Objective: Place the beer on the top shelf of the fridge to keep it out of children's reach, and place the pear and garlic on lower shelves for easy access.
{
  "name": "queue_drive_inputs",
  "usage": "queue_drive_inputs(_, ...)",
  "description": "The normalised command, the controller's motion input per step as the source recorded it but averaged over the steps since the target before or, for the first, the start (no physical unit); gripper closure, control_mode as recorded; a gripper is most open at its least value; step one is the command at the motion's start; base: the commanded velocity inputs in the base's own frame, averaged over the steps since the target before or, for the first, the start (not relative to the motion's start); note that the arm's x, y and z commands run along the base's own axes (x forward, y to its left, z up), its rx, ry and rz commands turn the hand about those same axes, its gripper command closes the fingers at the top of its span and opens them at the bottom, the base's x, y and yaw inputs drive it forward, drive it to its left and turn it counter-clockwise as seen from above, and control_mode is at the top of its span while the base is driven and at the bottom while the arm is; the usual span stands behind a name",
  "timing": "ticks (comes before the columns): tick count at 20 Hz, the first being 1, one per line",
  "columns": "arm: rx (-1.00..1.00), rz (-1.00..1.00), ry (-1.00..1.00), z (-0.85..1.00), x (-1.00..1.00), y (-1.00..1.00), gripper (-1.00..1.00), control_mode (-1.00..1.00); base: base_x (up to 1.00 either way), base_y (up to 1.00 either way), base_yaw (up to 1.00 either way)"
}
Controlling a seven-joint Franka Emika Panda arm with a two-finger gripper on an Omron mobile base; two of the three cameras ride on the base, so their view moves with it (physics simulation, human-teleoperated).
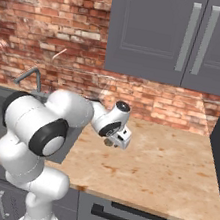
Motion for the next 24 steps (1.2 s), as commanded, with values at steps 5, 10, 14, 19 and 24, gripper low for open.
queue_drive_inputs(5, 0.0, 0.0, 0.0, -0.25, 0.07, 0.0, -1.0, -1.0, 0.0, 0.0, 0.0)
queue_drive_inputs(10, 0.0, 0.0, 0.0, -0.22, 0.16, 0.0, -1.0, -1.0, 0.0, 0.0, 0.0)
queue_drive_inputs(14, 0.0, 0.0, 0.0, -0.13, 0.23, 0.0, -1.0, -1.0, 0.0, 0.0, 0.0)
queue_drive_inputs(19, 0.0, 0.0, 0.0, -0.1, 0.26, 0.0, -1.0, -1.0, 0.0, 0.0, 0.0)
queue_drive_inputs(24, 0.0, 0.0, 0.0, -0.14, 0.13, 0.0, -1.0, -1.0, 0.0, 0.0, 0.0)
